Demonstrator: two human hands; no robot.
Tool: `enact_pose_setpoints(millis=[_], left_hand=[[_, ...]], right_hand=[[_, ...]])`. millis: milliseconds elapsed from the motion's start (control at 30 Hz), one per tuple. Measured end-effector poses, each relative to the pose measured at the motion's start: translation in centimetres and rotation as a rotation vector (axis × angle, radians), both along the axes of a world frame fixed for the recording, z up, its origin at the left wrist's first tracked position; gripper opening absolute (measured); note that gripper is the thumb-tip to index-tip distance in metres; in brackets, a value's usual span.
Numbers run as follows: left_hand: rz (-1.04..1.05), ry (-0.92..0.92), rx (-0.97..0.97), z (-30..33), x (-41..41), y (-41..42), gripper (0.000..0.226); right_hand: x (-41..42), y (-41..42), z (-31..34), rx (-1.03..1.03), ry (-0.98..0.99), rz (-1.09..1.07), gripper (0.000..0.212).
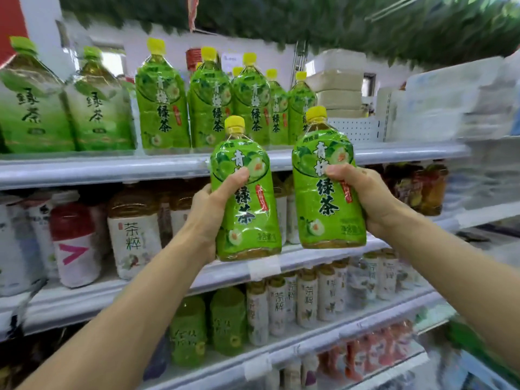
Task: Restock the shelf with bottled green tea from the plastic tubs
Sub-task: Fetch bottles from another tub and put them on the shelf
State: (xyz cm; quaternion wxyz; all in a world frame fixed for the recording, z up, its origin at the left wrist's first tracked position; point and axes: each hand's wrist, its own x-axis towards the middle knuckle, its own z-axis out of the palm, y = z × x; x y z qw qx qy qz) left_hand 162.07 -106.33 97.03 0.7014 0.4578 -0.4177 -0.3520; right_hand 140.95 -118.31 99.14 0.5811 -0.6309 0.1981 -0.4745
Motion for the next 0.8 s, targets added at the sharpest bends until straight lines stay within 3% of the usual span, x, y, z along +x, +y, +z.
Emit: enact_pose_setpoints(millis=[300, 367, 467, 567, 667, 800], left_hand=[[0.201, 0.008, -0.096, 4.8, -3.2, -8.6, 0.080], [0.255, -0.006, -0.116, 5.8, -2.9, -9.8, 0.093], [0.323, -0.044, -0.125, 7.0, -2.0, -11.0, 0.111], [0.377, -0.086, -0.160, 8.1, -1.1, -12.1, 0.106], [0.354, -0.116, -0.190, 9.2, -0.5, -12.7, 0.074], [0.364, -0.123, -0.160, 9.4, 0.5, -13.4, 0.077]], right_hand=[[-1.1, -12.5, 7.4, -0.091, -0.026, 0.072, 0.087], [-0.2, -14.2, 9.0, -0.142, -0.078, 0.064, 0.074], [1.9, -16.3, 10.9, -0.169, -0.176, 0.059, 0.036], [4.2, -18.0, 12.3, -0.195, -0.216, 0.033, 0.050], [6.3, -19.1, 13.3, -0.230, -0.216, 0.001, 0.071], [8.8, -20.2, 13.4, -0.281, -0.189, -0.006, 0.056]])
